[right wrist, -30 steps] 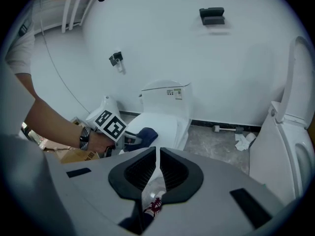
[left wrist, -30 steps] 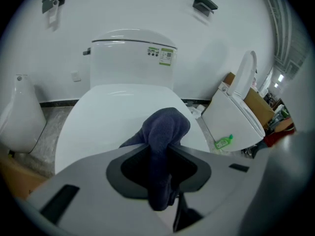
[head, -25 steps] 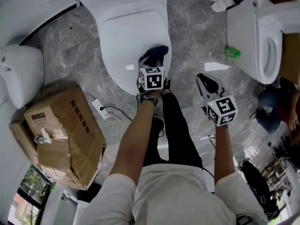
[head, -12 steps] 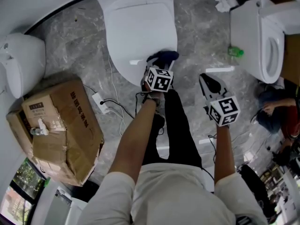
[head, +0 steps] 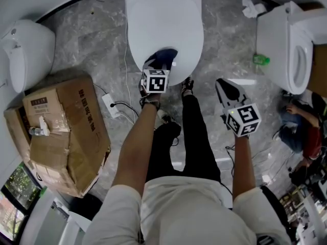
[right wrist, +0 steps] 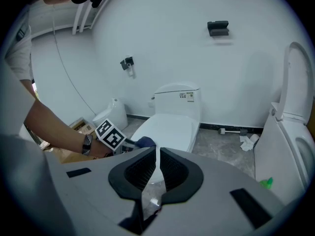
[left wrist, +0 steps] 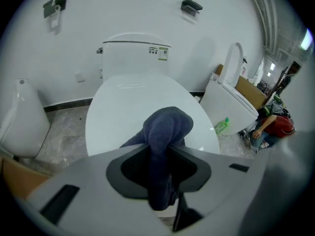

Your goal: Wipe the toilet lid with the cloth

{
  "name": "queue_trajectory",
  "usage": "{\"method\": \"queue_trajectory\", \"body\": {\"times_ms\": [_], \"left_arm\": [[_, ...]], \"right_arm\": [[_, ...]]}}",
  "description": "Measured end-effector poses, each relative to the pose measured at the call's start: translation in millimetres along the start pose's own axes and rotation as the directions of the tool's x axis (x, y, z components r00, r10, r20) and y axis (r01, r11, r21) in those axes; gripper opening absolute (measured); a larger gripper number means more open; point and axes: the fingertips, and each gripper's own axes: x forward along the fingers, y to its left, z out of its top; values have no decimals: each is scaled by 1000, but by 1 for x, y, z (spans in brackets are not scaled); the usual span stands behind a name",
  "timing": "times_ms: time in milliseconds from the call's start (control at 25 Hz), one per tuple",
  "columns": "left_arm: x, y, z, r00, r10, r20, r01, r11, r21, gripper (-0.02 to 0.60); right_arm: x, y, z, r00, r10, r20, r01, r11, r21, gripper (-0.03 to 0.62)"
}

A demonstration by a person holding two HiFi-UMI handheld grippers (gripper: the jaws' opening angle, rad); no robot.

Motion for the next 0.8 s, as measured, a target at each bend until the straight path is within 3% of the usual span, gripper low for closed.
{"method": "queue_trajectory", "body": {"times_ms": [160, 360, 800], "left_arm": [[-18, 32, -19, 998, 52, -25, -53, 997, -46, 101], [-32, 42, -48, 996, 74, -54, -81, 987, -136, 101], [-24, -52, -67, 994, -7, -105, -6, 993, -121, 101]], "right_arm": [[-7, 9, -6, 1000, 8, 1, -8, 1000, -8, 46], [-18, 13, -18, 1000, 12, -11, -12, 1000, -6, 46], [-42, -10, -23, 1000, -25, -4, 26, 1000, 18, 46]]}}
